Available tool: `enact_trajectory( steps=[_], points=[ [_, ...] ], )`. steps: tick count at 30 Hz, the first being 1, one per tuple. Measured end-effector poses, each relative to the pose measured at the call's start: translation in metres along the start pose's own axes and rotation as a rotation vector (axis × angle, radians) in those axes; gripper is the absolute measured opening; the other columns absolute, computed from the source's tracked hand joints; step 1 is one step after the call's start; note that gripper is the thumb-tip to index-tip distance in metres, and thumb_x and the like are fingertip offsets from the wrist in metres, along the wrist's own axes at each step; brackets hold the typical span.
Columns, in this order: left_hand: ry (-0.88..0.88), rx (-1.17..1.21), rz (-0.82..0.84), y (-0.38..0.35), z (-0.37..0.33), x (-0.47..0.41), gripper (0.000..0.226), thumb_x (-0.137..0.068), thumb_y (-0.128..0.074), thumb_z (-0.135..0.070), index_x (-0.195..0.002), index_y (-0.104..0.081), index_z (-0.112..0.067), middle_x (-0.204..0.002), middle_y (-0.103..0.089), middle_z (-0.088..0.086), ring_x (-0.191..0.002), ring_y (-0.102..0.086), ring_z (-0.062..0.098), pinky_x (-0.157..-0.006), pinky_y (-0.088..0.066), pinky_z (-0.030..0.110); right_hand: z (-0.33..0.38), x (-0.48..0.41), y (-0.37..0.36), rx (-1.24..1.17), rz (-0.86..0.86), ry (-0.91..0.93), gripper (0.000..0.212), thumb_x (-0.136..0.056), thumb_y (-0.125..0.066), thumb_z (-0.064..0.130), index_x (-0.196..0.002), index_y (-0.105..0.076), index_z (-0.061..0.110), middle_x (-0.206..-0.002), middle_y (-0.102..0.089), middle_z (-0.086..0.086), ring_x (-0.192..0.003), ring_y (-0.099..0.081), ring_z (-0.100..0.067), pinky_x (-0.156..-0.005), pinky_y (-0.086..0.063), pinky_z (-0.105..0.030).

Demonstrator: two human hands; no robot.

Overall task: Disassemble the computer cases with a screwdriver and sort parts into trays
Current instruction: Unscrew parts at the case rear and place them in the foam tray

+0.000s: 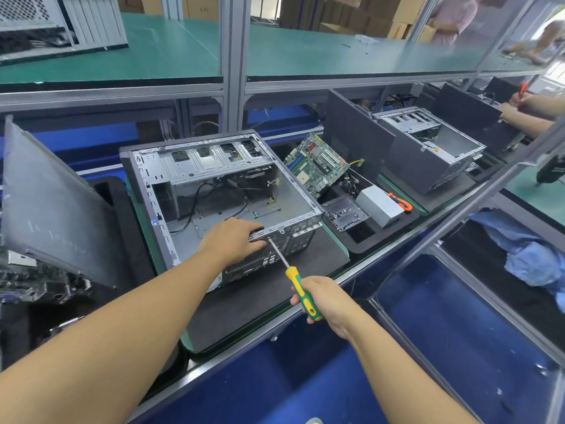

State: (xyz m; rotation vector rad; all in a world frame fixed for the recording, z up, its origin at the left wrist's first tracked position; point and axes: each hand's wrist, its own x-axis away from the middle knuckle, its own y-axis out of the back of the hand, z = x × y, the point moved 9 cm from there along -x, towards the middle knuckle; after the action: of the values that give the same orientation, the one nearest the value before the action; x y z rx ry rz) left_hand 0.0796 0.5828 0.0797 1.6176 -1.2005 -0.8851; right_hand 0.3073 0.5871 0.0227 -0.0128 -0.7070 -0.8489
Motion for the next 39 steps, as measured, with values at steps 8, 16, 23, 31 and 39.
enact_trajectory(
  steps=[8, 16, 23, 31, 39],
  points=[
    [-0.095, 0.053, -0.042, 0.011, -0.014, 0.009, 0.057, -0.09, -0.064, -0.043, -0.14, -0.049, -0.022, -0.136, -0.05, -0.002, -0.12, -0.048, 0.021, -0.098, -0.046, 0.04, 0.001, 0.001, -0.001, -0.053, -0.002, 0.052, 0.016, -0.099, -0.057, 0.026, -0.107, -0.057, 0.012, -0.1, -0.061, -0.011, -0.071, -0.067, -0.019, -0.06, -0.057, -0.031],
    [0.602, 1.019, -0.182, -0.038, -0.016, 0.067, 0.017, -0.091, -0.059, -0.032, -0.078, -0.062, -0.021, -0.077, -0.071, -0.004, -0.071, -0.062, 0.017, -0.064, -0.05, 0.031, 0.004, 0.005, 0.002, -0.042, -0.007, 0.052, 0.017, -0.098, -0.059, 0.027, -0.11, -0.058, 0.015, -0.103, -0.063, -0.009, -0.075, -0.066, -0.019, -0.066, -0.059, -0.035],
    [0.958, 1.795, -0.172, -0.083, -0.029, 0.054, 0.023, -0.091, -0.072, -0.029, -0.103, -0.07, -0.01, -0.098, -0.074, 0.006, -0.081, -0.069, 0.017, -0.067, -0.054, 0.028, 0.008, 0.009, 0.006, -0.015, -0.018, 0.059, 0.018, -0.097, -0.06, 0.028, -0.111, -0.057, 0.017, -0.105, -0.063, -0.008, -0.075, -0.065, -0.017, -0.066, -0.059, -0.033],
    [1.033, 1.899, -0.227, -0.094, -0.031, 0.046, 0.007, -0.088, -0.074, -0.014, -0.091, -0.069, -0.012, -0.093, -0.073, 0.008, -0.079, -0.069, 0.018, -0.069, -0.056, 0.031, 0.013, 0.012, 0.014, 0.058, -0.024, 0.075, 0.016, -0.097, -0.06, 0.031, -0.109, -0.056, 0.021, -0.103, -0.064, -0.003, -0.078, -0.065, -0.015, -0.061, -0.057, -0.026],
    [1.054, 1.897, -0.262, -0.092, -0.038, 0.044, 0.008, -0.09, -0.06, -0.008, -0.083, -0.064, -0.01, -0.075, -0.068, 0.004, -0.066, -0.065, 0.013, -0.061, -0.052, 0.026, 0.011, 0.014, 0.021, 0.088, 0.002, 0.069, 0.025, -0.085, -0.06, 0.038, -0.1, -0.059, 0.018, -0.087, -0.063, -0.004, -0.063, -0.059, -0.016, -0.049, -0.045, -0.028]
  ],
)
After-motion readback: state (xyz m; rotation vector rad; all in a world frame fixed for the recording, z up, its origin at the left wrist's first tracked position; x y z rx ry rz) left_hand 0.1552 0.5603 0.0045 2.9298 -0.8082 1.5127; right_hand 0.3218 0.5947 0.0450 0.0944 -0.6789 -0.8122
